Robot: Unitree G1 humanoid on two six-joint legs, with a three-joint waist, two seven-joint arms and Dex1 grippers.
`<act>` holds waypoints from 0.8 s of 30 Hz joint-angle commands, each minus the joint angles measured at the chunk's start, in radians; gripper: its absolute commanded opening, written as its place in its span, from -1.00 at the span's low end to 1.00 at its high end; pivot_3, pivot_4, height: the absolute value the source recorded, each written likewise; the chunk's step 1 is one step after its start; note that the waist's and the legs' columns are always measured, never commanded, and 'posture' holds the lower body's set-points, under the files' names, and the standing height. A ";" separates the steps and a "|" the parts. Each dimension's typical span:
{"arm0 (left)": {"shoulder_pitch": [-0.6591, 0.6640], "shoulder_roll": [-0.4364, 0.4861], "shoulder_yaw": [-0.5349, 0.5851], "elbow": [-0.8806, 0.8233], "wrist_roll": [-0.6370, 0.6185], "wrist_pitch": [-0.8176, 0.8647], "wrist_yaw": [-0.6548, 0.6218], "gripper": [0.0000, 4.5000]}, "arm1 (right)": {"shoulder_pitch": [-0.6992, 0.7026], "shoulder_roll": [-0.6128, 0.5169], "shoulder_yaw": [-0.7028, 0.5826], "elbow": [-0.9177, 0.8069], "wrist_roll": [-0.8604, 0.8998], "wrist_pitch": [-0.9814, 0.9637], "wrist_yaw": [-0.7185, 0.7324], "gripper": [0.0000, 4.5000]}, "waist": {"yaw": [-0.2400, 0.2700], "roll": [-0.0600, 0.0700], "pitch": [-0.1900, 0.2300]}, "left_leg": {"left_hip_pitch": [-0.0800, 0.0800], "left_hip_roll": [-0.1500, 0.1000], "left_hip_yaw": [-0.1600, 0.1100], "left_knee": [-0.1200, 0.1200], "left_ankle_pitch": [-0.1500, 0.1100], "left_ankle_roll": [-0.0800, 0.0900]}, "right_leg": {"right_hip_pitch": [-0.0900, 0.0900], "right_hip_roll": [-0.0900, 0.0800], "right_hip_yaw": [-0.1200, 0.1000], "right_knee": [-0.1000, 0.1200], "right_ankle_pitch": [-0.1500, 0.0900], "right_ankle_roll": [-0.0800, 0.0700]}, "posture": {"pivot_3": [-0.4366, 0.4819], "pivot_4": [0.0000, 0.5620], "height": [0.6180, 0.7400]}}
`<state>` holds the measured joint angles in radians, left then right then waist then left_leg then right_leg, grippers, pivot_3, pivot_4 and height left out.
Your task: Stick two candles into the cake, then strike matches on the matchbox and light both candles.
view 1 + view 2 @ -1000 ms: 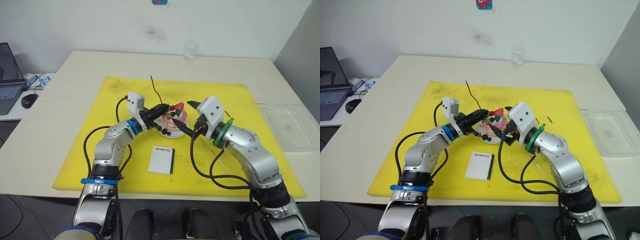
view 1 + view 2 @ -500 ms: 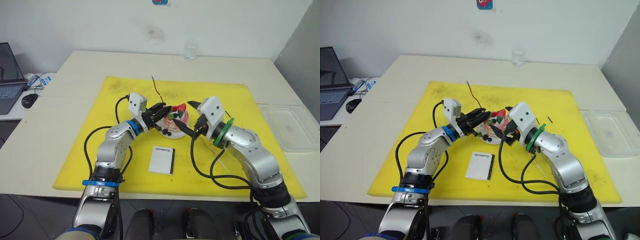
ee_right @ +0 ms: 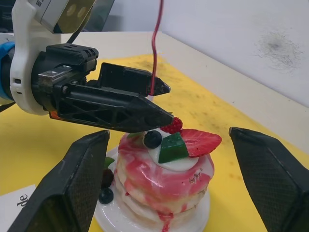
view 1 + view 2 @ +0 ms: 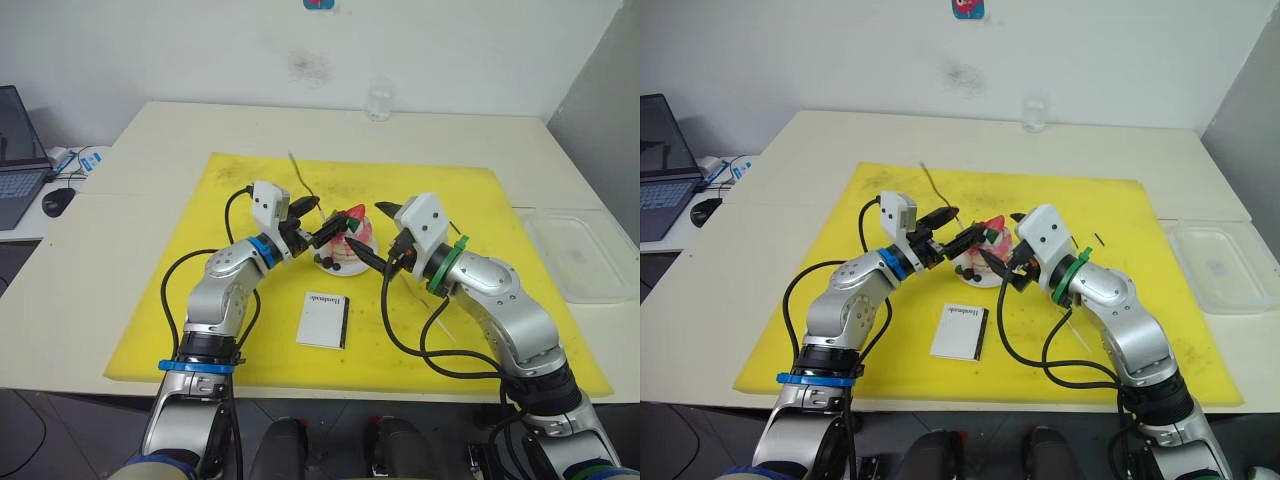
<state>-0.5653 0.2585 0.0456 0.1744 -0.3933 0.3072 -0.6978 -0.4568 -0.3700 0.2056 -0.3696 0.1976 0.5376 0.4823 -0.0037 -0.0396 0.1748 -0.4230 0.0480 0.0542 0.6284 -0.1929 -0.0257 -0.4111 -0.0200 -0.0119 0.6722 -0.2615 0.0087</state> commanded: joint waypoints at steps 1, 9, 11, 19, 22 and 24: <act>0.009 0.017 0.019 -0.069 -0.022 0.012 0.000 0.95 | -0.010 0.000 -0.029 -0.026 0.000 -0.022 0.004 0.86 | 0.000 0.000 0.000 | 0.000 0.000 0.000 0.000 0.000 0.000 | 0.000 0.000 0.000 0.000 0.000 0.000 | -0.05 -0.47 1.00; 0.031 0.063 0.048 -0.141 -0.054 0.068 -0.008 0.95 | -0.010 -0.001 -0.033 -0.030 0.005 -0.025 0.007 0.86 | 0.000 0.000 0.000 | 0.000 0.001 0.000 0.000 0.000 0.000 | 0.000 0.000 0.000 0.000 0.000 0.000 | -0.05 -0.47 1.00; 0.022 0.071 0.050 -0.138 -0.061 0.070 -0.017 0.87 | -0.011 0.000 -0.033 -0.028 0.006 -0.027 0.009 0.86 | 0.000 0.000 0.000 | 0.000 0.001 0.000 0.000 0.000 0.000 | 0.000 0.000 0.000 0.000 0.000 0.000 | -0.05 -0.47 1.00; -0.026 0.055 0.011 -0.032 -0.020 0.025 -0.049 -0.17 | -0.020 0.006 -0.033 -0.019 0.005 -0.031 0.019 0.86 | 0.001 0.000 0.000 | 0.000 0.000 0.000 0.000 0.000 0.000 | 0.000 0.000 0.000 0.000 0.000 0.000 | -0.05 -0.47 1.00; -0.050 0.045 0.005 0.001 -0.012 0.013 -0.046 -0.59 | -0.019 0.006 -0.035 -0.022 0.005 -0.030 0.021 0.86 | 0.001 0.000 0.000 | 0.000 0.000 0.000 0.000 0.000 0.000 | 0.000 0.000 0.000 0.000 0.000 0.000 | -0.05 -0.47 1.00; -0.053 0.044 0.005 0.007 -0.013 0.010 -0.046 -0.59 | -0.017 0.005 -0.036 -0.026 0.004 -0.028 0.020 0.86 | -0.001 0.000 0.000 | 0.000 0.000 0.000 0.000 0.000 0.000 | 0.000 0.000 0.000 0.000 0.000 0.000 | -0.05 -0.47 1.00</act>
<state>-0.5991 0.3054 0.0472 0.1974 -0.4083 0.3390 -0.7360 -0.4581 -0.3663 0.1967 -0.3691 0.1992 0.5324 0.5005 -0.0044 -0.0396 0.1749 -0.4230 0.0479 0.0544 0.6283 -0.1929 -0.0257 -0.4112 -0.0199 -0.0117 0.6721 -0.2615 0.0087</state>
